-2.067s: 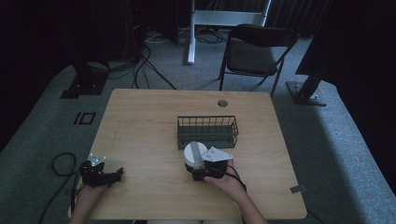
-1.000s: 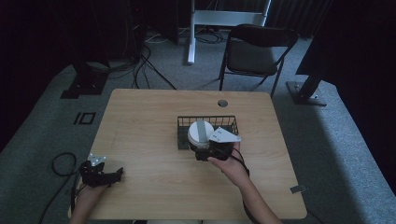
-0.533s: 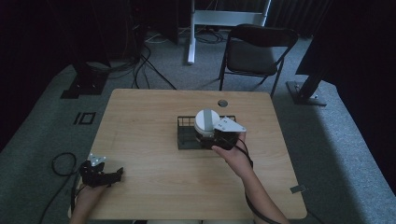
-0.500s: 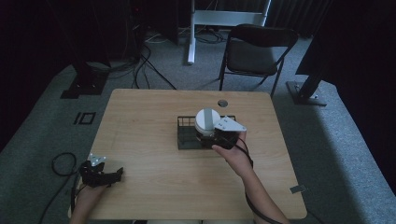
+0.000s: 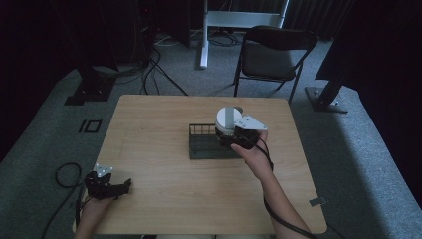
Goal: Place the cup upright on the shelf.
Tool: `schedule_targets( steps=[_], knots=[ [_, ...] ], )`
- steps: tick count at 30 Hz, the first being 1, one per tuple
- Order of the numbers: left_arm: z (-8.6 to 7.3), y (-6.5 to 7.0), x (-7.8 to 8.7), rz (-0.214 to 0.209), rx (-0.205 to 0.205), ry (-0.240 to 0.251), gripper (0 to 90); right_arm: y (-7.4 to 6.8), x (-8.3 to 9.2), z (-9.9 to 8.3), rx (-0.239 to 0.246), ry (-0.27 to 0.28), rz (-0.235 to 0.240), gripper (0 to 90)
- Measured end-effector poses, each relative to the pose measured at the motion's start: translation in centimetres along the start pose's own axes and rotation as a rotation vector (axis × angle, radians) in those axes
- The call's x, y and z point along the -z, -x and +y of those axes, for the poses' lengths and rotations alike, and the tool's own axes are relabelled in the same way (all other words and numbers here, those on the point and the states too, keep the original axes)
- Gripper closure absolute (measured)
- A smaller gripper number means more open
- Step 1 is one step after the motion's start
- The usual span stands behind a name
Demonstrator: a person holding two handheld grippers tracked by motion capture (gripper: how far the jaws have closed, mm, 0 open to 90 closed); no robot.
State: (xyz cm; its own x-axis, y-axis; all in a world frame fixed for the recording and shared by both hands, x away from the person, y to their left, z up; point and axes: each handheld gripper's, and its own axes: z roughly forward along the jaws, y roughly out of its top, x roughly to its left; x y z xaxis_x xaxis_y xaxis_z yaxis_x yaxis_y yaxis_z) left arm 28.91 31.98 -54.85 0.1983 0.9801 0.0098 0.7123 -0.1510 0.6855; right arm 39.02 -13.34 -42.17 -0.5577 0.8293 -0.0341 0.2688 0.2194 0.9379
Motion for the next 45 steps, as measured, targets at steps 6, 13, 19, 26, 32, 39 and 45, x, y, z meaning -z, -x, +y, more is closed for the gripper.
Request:
schedule_targets(
  steps=[6,13,19,26,32,39,45],
  knots=[
    [0.0,0.0,0.0,0.0,0.0,0.0,0.2,1.2,-0.5,-0.4,-0.005,-0.019,-0.03,18.3],
    [0.0,0.0,0.0,0.0,0.0,-0.001,0.1,2.3,-0.9,-1.2,-0.012,-0.041,-0.063,18.3],
    [0.0,0.0,0.0,0.0,0.0,-0.001,0.1,3.2,-1.1,-1.7,-0.022,-0.052,-0.082,18.3],
    [0.0,0.0,0.0,0.0,0.0,-0.001,0.1,4.1,-1.5,-2.7,-0.035,-0.096,-0.096,18.3],
    [0.0,0.0,0.0,0.0,0.0,-0.001,0.1,4.4,-1.8,-3.1,-0.042,-0.112,-0.095,18.3],
    [0.0,0.0,0.0,0.0,0.0,0.0,0.2,4.4,-2.4,-3.7,-0.074,-0.144,-0.089,18.3],
    [0.0,0.0,0.0,0.0,0.0,-0.001,0.1,4.2,-2.8,-3.9,-0.066,-0.173,-0.086,18.3]
  ],
)
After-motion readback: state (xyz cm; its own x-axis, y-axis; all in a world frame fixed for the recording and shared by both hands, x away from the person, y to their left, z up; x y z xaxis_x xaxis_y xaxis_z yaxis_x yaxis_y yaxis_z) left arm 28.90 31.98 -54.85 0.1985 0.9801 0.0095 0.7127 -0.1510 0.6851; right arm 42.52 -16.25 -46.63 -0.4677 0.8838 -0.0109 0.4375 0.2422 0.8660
